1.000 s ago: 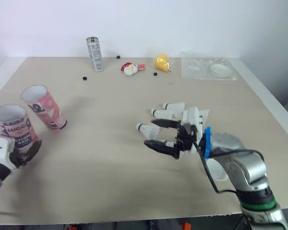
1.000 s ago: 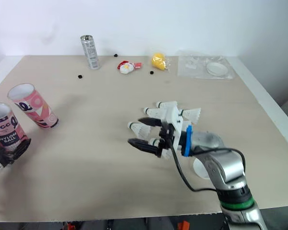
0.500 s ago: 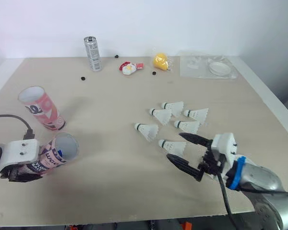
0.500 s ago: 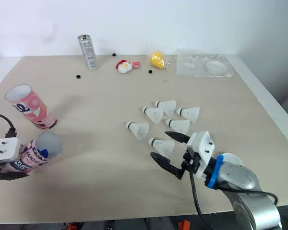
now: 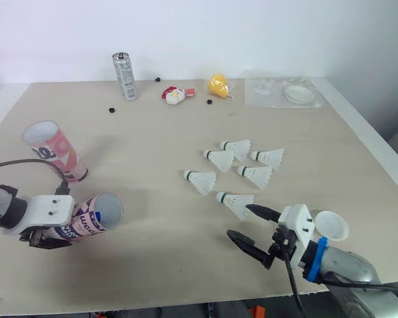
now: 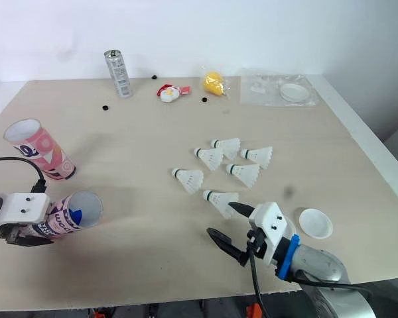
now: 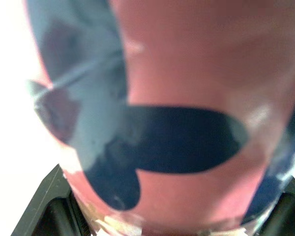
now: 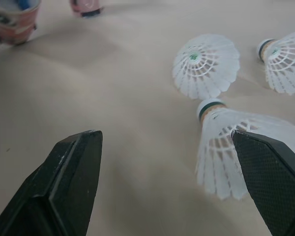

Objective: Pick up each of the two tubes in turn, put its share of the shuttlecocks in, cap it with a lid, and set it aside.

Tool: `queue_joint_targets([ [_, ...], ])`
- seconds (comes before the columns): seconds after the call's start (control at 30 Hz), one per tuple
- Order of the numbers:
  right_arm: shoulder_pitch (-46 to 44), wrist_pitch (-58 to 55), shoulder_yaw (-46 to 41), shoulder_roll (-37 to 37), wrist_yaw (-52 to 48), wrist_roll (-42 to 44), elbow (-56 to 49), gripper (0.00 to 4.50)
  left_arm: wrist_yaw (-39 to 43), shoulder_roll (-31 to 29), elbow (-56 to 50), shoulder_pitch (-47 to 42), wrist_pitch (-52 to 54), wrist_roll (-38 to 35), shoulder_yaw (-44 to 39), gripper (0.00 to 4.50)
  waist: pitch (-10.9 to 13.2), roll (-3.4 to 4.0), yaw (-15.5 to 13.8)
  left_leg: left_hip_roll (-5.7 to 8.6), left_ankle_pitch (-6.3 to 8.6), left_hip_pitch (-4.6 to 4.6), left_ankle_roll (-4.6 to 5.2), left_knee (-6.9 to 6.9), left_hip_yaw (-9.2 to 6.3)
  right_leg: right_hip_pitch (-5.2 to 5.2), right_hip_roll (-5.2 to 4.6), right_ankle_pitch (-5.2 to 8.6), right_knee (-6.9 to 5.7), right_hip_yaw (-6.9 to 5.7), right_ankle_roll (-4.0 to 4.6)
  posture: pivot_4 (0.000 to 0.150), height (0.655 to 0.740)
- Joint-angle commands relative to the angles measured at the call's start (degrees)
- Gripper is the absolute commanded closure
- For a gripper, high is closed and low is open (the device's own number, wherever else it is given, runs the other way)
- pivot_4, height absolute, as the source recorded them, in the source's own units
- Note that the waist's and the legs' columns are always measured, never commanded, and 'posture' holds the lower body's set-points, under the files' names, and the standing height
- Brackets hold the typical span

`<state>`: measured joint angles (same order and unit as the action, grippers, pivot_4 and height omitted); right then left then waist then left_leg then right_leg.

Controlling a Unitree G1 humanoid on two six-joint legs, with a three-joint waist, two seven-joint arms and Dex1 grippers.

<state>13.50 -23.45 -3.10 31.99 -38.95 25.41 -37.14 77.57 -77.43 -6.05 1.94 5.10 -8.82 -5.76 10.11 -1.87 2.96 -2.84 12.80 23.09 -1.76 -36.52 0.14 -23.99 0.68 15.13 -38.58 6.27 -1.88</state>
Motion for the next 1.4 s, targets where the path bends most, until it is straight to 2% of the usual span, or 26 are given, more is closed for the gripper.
queue_joint_targets([
  [0.03,-2.0,0.2,1.0,-1.6,2.0,-0.8,2.2,0.00,1.1,-0.5,0.3,2.2,-0.1,1.6,0.4,1.45,0.0,0.01,0.0,0.00,0.00,-0.03,0.00,0.00,0.03,-0.01,0.00,0.01,-0.05,0.02,-0.02,0.150,0.7400],
  [0.33,-7.8,0.1,3.4,-5.1,4.7,-2.0,7.9,0.00,2.2,-1.0,-1.1,3.1,1.0,0.9,-0.6,1.45,0.0,0.07,0.2,0.01,0.01,-0.04,0.00,0.03,0.03,-0.19,0.07,0.16,-0.48,0.06,-0.03,0.150,0.7400],
  [0.37,-8.2,-0.1,3.3,-5.6,5.1,-1.7,8.2,0.52,2.3,-0.9,-1.2,2.9,1.2,0.7,-0.5,1.48,0.0,0.07,0.2,0.01,0.01,-0.04,0.00,0.03,0.03,-0.19,0.07,0.16,-0.48,0.06,-0.03,0.150,0.7400],
  [0.43,-8.5,-0.3,3.2,-6.1,5.3,-1.6,8.5,1.21,2.5,-0.9,-1.3,2.8,1.3,0.7,-0.5,1.48,0.0,0.07,0.2,0.01,0.01,-0.03,-0.01,0.03,0.03,-0.19,0.07,0.17,-0.48,0.06,-0.04,0.150,0.7400],
  [0.57,-8.5,-0.9,2.5,-6.9,5.8,-0.7,8.8,3.43,2.6,-0.6,-1.0,2.0,1.3,1.1,-0.3,1.48,0.0,0.07,0.2,0.03,0.01,-0.02,-0.01,0.03,0.03,-0.19,0.05,0.18,-0.48,0.08,-0.07,0.150,0.7400],
  [0.63,-8.1,-1.1,2.1,-6.8,5.6,-0.3,8.7,4.36,2.6,-0.5,-1.3,1.7,1.6,0.9,-0.3,1.48,0.0,0.07,0.2,0.03,0.01,-0.02,0.00,0.03,0.02,-0.19,0.06,0.17,-0.48,0.08,-0.06,0.150,0.7400],
  [0.83,-5.9,-1.9,-1.1,-4.0,2.5,3.8,5.2,4.45,2.1,-0.1,-1.5,1.4,1.9,1.0,-0.4,1.48,0.0,0.07,0.1,0.03,0.01,-0.02,0.00,0.02,0.02,-0.18,0.05,0.18,-0.49,0.08,-0.07,0.150,0.7400],
  [0.87,-6.4,-3.1,-2.8,-2.5,1.0,7.3,2.8,4.45,1.7,0.1,-1.7,0.7,2.6,0.8,-0.3,1.48,0.0,0.07,0.1,0.03,0.01,-0.01,0.00,0.02,0.02,-0.18,0.05,0.17,-0.49,0.08,-0.07,0.150,0.7400],
  [0.97,-11.5,-7.0,-4.2,1.9,-2.9,15.2,-2.0,4.45,0.6,1.4,-3.0,-2.1,5.6,0.2,0.9,1.48,0.0,0.12,0.2,0.04,0.00,-0.01,0.00,-0.04,0.01,-0.16,0.06,0.13,-0.52,0.09,-0.11,0.150,0.7400],
  [1.03,-18.2,-8.1,-0.1,4.2,-6.3,15.6,-2.2,4.45,-0.1,2.9,-4.1,-4.7,7.7,0.2,2.7,1.48,0.0,0.08,0.2,0.03,-0.06,-0.03,0.09,-0.13,0.02,-0.15,0.07,-0.05,-0.53,0.09,-0.16,0.150,0.7400],
  [1.1,-26.1,-8.3,5.4,4.2,-9.5,14.3,-0.5,4.45,-0.1,4.4,-5.4,-7.0,10.0,-0.4,4.3,1.48,0.0,0.08,0.2,0.02,-0.10,-0.07,0.16,-0.19,-0.10,-0.03,0.16,-0.07,-0.53,0.08,-0.19,0.150,0.7400],
  [1.27,-37.4,-2.2,16.3,0.0,-15.1,6.3,8.9,4.45,-0.2,5.8,-6.6,-10.2,12.7,0.6,6.8,1.48,-0.1,-0.02,-0.2,0.05,-0.20,-0.04,0.31,-0.29,-0.16,0.01,0.19,-0.13,-0.52,0.08,-0.08,0.150,0.7400],
  [1.4,-44.9,8.9,26.5,-8.4,-18.1,-4.8,23.6,4.45,-0.5,5.6,-7.0,-10.3,13.9,0.6,6.6,1.48,0.0,0.01,-0.2,0.09,-0.20,0.11,0.30,-0.31,-0.11,-0.10,0.12,-0.17,-0.51,0.10,-0.28,0.150,0.7400],
])
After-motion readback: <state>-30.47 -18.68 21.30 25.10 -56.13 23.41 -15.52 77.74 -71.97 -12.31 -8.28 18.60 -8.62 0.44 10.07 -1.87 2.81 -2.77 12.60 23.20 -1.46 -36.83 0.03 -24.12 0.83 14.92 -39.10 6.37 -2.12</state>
